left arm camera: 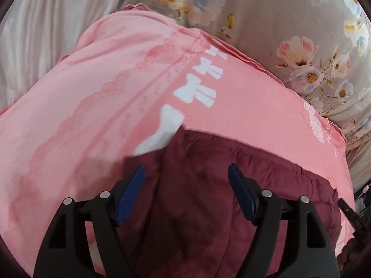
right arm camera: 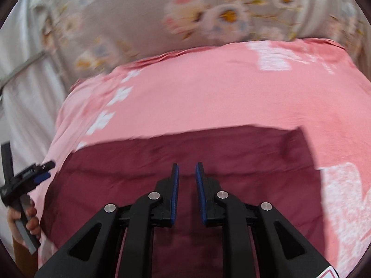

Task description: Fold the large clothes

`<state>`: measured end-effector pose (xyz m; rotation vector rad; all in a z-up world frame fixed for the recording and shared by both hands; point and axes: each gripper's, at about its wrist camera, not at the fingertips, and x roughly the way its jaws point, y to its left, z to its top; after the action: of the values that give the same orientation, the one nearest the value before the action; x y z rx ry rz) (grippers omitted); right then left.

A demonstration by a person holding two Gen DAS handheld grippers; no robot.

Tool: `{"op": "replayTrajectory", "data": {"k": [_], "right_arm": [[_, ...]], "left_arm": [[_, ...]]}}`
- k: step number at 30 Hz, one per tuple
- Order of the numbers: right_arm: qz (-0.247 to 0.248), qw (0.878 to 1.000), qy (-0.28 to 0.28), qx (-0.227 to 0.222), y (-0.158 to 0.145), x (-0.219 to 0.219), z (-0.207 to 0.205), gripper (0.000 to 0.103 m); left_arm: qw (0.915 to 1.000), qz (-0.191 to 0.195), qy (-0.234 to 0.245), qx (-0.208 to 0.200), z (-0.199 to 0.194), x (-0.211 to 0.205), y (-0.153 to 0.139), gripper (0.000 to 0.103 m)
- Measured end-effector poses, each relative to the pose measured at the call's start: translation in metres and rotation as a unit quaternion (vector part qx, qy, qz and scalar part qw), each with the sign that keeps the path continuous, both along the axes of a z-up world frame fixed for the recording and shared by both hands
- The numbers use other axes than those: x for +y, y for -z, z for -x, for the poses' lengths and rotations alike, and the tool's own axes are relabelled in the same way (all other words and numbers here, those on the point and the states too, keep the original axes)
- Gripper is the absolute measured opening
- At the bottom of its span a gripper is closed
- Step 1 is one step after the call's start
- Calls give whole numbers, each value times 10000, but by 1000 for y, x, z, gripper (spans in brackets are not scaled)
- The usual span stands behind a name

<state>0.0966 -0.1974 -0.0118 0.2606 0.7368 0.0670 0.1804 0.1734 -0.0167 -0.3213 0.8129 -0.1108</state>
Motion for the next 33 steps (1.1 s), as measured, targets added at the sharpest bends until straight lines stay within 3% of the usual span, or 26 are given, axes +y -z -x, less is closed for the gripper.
{"op": "replayTrajectory", "data": {"k": [4,8,15,21,23,25,28,33], "right_arm": [[311,9986,-419,67,15,51,2,15],[811,9954,-490,118,34,81,6,14],[1236,9914,-433,65,53,92,10,14],[1001,9939,-461,89,53,85,9,14],[821,9955,-454,129,48,83,13,14],[241,9981,-561,108,36,76,31,14],[50,9976,-687,111,26,74,64,12],[-219,9966,-682,405,36,70,103,10]], "left_arm": [[9992,196,-60,357,32,25,17,74],[9952,623,-24,748,53,41,47,74],[9963,628,-5,585,60,30,53,80],[9942,882,297,546,66,10,38,52],[9950,843,239,480,68,6,29,32],[9953,868,217,371,73,5,15,16],[9953,901,273,211,78,3,-2,12],[9957,787,462,-184,91,-11,-36,10]]}}
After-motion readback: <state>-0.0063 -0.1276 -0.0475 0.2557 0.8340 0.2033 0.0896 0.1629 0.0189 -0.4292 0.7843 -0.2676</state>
